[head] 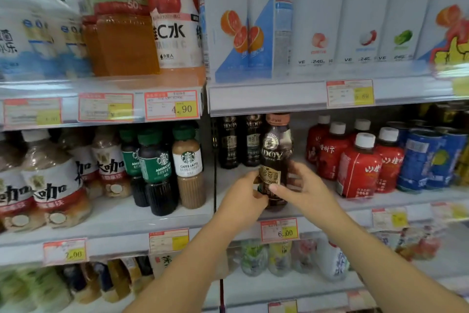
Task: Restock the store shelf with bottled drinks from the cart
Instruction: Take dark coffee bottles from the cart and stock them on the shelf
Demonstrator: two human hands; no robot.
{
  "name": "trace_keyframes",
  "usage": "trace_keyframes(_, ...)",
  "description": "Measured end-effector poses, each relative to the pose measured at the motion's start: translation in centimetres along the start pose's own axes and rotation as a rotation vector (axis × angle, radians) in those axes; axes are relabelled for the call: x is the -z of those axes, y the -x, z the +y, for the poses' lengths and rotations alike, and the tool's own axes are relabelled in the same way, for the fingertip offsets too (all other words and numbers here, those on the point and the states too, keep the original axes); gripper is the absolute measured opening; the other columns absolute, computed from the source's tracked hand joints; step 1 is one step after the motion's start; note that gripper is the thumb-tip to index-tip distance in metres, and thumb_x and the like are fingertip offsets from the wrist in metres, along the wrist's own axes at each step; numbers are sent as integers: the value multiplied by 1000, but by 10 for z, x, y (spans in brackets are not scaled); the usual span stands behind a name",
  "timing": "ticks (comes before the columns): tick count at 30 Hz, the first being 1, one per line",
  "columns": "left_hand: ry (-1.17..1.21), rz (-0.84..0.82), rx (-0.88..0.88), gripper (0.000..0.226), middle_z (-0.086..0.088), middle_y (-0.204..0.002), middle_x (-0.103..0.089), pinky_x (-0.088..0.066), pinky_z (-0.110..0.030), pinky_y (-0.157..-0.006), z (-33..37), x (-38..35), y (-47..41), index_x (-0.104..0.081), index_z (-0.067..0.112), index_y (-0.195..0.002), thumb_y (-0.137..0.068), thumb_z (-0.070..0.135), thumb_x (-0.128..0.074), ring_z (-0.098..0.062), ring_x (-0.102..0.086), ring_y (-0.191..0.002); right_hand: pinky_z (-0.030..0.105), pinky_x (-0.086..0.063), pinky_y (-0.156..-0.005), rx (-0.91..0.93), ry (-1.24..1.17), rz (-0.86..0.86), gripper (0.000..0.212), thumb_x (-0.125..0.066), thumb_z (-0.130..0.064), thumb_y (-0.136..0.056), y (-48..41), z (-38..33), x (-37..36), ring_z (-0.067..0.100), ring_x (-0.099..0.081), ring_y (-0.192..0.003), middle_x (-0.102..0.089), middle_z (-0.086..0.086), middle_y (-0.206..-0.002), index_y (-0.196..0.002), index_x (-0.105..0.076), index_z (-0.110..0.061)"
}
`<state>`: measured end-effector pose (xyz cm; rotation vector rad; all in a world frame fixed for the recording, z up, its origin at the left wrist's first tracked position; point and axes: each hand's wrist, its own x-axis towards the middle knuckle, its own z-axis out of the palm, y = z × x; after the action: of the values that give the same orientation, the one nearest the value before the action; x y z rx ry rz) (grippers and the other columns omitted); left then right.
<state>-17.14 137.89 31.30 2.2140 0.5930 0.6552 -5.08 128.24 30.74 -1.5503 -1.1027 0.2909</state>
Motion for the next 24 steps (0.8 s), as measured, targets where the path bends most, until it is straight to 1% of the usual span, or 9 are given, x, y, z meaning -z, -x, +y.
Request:
trace_keyframes(3,-46,-4,-20,49,11,-105,-57,-37,-3,-52,-5,6,5,-46,28,-133,-88,10,-53,8,-53,-59,28,-49,-88,38,192,67,57,-83,-27,-65,-4,2,1,10,-59,-100,-56,-5,-109,-113,-52,-31)
trace_keyframes(5,-103,-9,-39,44,12,-109,-55,-40,-1,-64,-12,12,10,-50,26,-131,-90,10,-51,4,-55,-75,33,-50,-89,37,192,44,58,-83,-22,-66,-11,6,7,12,-62,-99,-61,-3,-108,-116,-53,-26)
trace_keyframes(7,-246,-9,-60,41,12,-116,-54,-47,-17,-84,-21,21,16,-53,29,-127,-90,12,-49,-3,-56,-93,35,-51,-90,-9,132,-7,60,-78,-13,-72,-22,13,15,16,-64,-99,-64,3,-111,-124,-51,-17)
trace_keyframes(9,-403,-28,-62,41,11,-126,-50,-46,-31,-92,-32,28,21,-50,31,-129,-91,18,-49,-9,-54,-108,31,-50,-87,-52,119,-1,60,-73,-7,-76,-34,19,24,20,-63,-101,-62,8,-115,-130,-47,-12)
trace_keyframes(11,-485,-34,-63,40,10,-132,-50,-44,-31,-95,-41,31,26,-49,30,-131,-92,27,-49,-11,-51,-116,25,-48,-85,-66,93,16,57,-69,-2,-80,-45,26,32,22,-61,-105,-60,10,-117,-131,-45,-9)
trace_keyframes(13,-525,-19,-84,38,11,-132,-51,-43,-30,-96,-47,31,31,-50,31,-130,-92,33,-49,-10,-49,-118,21,-45,-86,-64,85,15,58,-70,-4,-79,-56,30,34,22,-58,-110,-60,5,-115,-131,-43,-9)
trace_keyframes(16,-536,1,-111,36,14,-130,-52,-43,-29,-94,-51,32,32,-51,33,-128,-92,36,-49,-7,-47,-118,29,-43,-93,-98,186,74,73,-82,-23,-68,-66,36,21,17,-55,-108,-58,-1,-116,-128,-42,-13)
trace_keyframes(19,-517,6,-125,35,14,-128,-54,-42,-27,-95,-50,33,30,-52,32,-127,-92,36,-50,-6,-48,-117,34,-43,-91,-102,355,198,62,-79,-22,-71,-76,40,9,27,-56,-110,-59,13,-119,-122,-47,-5)
trace_keyframes(24,-525,4,-135,35,17,-127,-53,-42,-26,-94,-52,32,33,-52,33,-126,-92,37,-49,-5,-47,-116,34,-42,-95,-132,277,61,56,-73,-10,-78,-91,38,10,25,-55,-111,-59,14,-121,-125,-44,-2)
